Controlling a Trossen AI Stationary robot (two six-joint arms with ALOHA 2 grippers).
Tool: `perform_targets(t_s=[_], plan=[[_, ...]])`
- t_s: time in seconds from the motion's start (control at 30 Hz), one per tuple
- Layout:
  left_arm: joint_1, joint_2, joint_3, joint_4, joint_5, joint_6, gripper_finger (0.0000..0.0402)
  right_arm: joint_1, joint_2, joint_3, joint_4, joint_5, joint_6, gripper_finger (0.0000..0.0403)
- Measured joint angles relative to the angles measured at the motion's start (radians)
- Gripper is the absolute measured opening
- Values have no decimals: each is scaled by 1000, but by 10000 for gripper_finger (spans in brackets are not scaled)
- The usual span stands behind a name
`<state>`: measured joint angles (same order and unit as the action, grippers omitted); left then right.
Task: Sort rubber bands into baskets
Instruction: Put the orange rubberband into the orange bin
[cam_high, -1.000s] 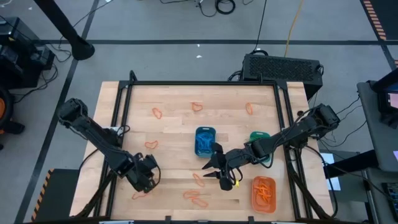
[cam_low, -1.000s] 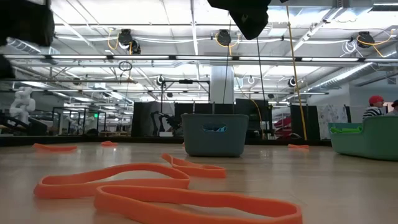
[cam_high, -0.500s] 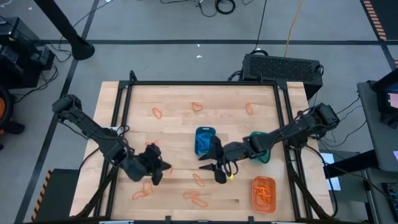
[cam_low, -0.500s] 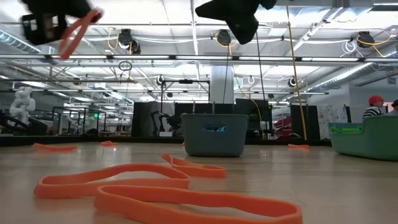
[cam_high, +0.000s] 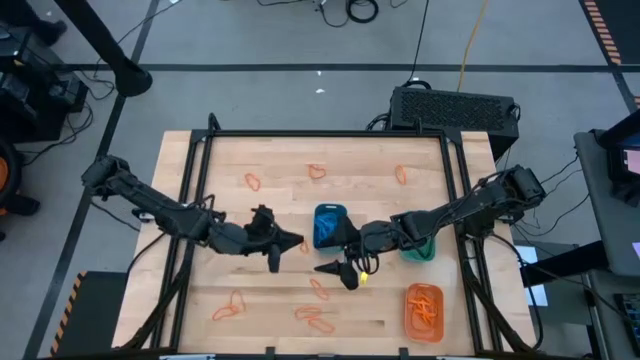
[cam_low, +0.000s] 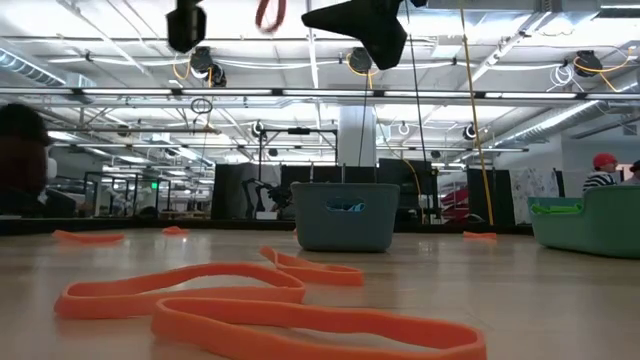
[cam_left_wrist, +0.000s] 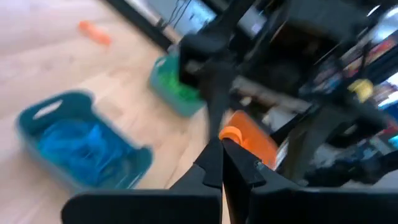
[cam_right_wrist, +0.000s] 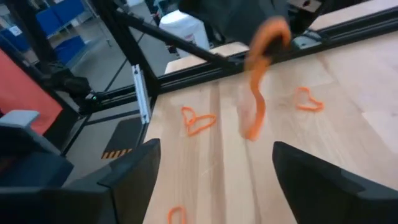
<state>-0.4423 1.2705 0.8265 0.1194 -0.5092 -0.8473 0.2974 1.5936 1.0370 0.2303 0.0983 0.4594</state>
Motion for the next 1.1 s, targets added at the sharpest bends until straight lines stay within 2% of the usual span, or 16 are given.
perform_targets(t_s=[0.13, 0.3, 0.73, 0.93, 1.1], plan=[[29, 0, 0, 113, 21, 53, 0, -10, 0, 0, 22, 36, -9, 306], [45, 0, 0, 142, 42, 68, 0, -15, 0, 0, 56, 113, -41, 294], [43, 54, -2, 200, 28, 41, 0, -37, 0, 0, 138, 112, -73, 237], [50, 53, -2, 218, 26, 41, 0, -37, 0, 0, 117, 87, -61, 175], [50, 53, -2, 216, 25, 42, 0, -37, 0, 0, 117, 72, -60, 76]])
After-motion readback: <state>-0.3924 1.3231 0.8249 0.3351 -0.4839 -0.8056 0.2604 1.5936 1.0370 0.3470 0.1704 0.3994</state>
